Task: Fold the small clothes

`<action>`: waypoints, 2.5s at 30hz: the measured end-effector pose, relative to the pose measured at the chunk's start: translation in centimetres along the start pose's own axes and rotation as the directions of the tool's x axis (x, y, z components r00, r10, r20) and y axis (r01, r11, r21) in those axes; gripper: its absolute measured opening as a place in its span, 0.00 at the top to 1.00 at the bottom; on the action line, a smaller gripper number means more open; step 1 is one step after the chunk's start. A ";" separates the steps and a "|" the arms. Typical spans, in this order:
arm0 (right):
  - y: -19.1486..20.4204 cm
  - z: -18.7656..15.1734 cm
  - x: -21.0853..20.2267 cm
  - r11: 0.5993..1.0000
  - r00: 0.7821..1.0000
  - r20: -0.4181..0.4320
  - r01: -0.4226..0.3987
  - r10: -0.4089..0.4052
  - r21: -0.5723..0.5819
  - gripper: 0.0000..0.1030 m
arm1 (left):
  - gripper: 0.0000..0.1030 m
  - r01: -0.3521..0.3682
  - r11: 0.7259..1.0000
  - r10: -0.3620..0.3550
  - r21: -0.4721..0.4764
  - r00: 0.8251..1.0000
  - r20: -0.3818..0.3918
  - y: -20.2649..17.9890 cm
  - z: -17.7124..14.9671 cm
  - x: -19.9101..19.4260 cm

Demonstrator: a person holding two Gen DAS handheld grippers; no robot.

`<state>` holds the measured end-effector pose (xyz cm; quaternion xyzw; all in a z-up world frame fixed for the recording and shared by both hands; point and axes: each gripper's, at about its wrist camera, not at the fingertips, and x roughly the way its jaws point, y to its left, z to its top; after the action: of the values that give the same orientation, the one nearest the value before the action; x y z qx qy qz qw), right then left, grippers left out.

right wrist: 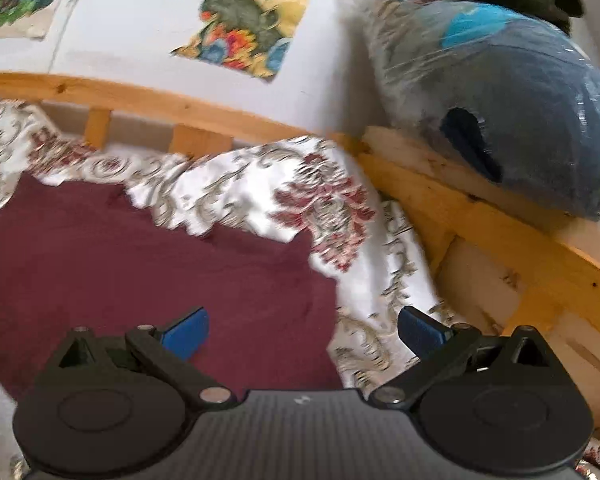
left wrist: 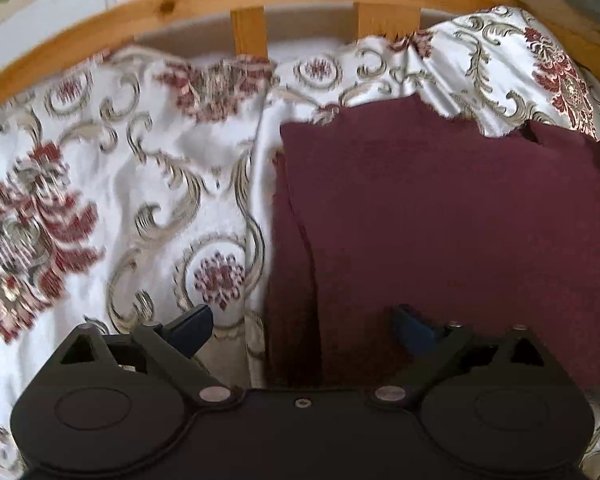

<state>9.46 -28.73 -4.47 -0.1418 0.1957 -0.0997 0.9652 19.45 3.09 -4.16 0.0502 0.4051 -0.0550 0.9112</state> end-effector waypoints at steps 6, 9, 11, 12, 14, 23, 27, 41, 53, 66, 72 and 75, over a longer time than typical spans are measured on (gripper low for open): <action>0.8 -1.8 2.9 0.996 0.990 -0.124 0.053 -0.062 -0.078 0.00 | 0.01 0.031 0.996 -0.037 -0.088 0.997 -0.070 1.2 -0.7 1.8; -0.2 -2.0 3.2 0.999 0.989 -0.141 0.044 -0.042 0.008 0.00 | 0.01 0.034 0.993 -0.044 -0.111 0.995 -0.086 1.6 -0.9 2.3; -0.4 -2.1 2.9 0.998 0.989 -0.142 0.048 -0.042 0.034 0.00 | 0.01 0.047 0.991 -0.057 -0.128 0.995 -0.082 2.0 -0.9 2.2; -0.4 -2.1 2.7 0.998 0.990 -0.135 0.054 -0.049 0.034 0.00 | 0.01 0.057 0.988 -0.069 -0.145 0.995 -0.077 2.2 -0.9 2.1; -0.5 -1.8 2.4 0.997 0.991 -0.114 0.074 -0.070 0.025 0.00 | 0.01 0.088 0.976 -0.101 -0.197 0.993 -0.058 2.7 -1.1 1.6; -2.0 -0.6 1.3 0.993 0.995 -0.040 0.099 -0.096 0.069 0.00 | 0.01 0.217 0.962 -0.201 -0.165 0.974 0.108 0.6 -3.8 -3.2; -2.0 -0.5 1.1 0.993 0.996 -0.028 0.088 -0.086 0.073 0.00 | 0.01 0.368 0.903 -0.370 -0.222 0.928 0.034 -0.6 -4.7 -3.2; -0.7 -1.1 1.2 0.997 0.999 -0.039 0.026 -0.023 0.073 0.00 | 0.01 0.240 0.835 -0.239 -0.495 0.969 0.066 1.2 -3.8 2.6; 3.9 -1.9 1.0 0.998 0.999 0.024 -0.032 0.033 -0.049 0.00 | 0.01 0.185 0.919 -0.170 -0.349 0.983 0.074 -0.2 -3.5 2.9; 0.4 -1.0 1.8 0.988 0.996 0.019 -0.087 0.086 0.127 0.40 | 0.01 0.189 0.920 -0.174 -0.344 0.982 0.073 -0.3 -3.5 3.1; 0.0 -1.3 2.3 0.989 0.999 -0.019 -0.040 0.043 0.142 0.56 | 0.01 0.191 0.924 -0.176 -0.332 0.982 0.074 -0.3 -3.6 3.0; 0.2 -1.3 2.4 0.992 1.000 -0.025 -0.016 0.019 0.124 0.78 | 0.01 0.190 0.924 -0.175 -0.331 0.982 0.075 -0.3 -3.6 3.0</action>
<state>11.12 -29.45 -6.50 -0.0785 0.2027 -0.1051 0.9704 18.75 3.08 -8.83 -0.1455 0.3913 -0.0704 0.9060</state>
